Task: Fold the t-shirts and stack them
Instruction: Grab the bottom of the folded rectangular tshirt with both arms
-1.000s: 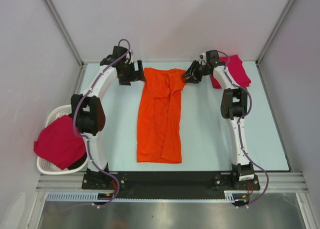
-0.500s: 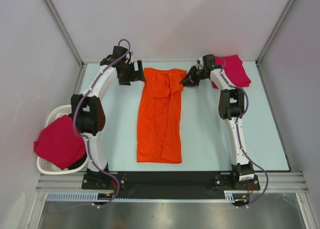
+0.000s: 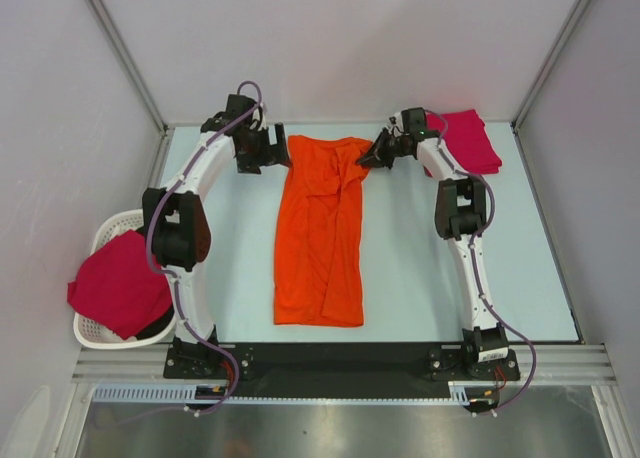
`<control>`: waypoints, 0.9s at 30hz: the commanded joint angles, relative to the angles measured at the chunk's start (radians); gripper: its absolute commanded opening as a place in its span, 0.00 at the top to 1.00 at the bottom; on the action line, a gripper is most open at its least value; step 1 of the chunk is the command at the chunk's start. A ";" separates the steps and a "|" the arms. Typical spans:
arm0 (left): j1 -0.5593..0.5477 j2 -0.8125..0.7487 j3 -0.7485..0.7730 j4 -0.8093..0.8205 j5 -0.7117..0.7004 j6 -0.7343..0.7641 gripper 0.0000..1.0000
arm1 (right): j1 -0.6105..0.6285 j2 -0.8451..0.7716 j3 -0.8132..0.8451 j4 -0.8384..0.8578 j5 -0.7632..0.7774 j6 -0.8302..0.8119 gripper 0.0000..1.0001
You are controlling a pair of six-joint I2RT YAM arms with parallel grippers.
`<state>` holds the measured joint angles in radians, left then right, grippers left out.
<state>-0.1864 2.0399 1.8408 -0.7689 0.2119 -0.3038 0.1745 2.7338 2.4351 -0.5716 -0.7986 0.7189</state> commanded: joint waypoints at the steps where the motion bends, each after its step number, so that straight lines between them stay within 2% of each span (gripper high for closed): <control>1: 0.005 -0.064 -0.009 0.010 0.001 0.025 0.00 | 0.023 -0.097 0.015 0.059 -0.031 0.034 1.00; 12: 0.004 -0.075 -0.029 0.010 0.001 0.031 0.00 | 0.060 -0.125 0.035 0.151 -0.050 0.067 1.00; 27: 0.005 -0.084 -0.045 0.013 0.001 0.034 0.00 | 0.164 -0.056 0.062 0.217 -0.105 0.132 1.00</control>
<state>-0.1864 2.0285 1.8015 -0.7696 0.2123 -0.2932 0.3054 2.6816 2.4386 -0.4103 -0.8574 0.8169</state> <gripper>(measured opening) 0.996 0.011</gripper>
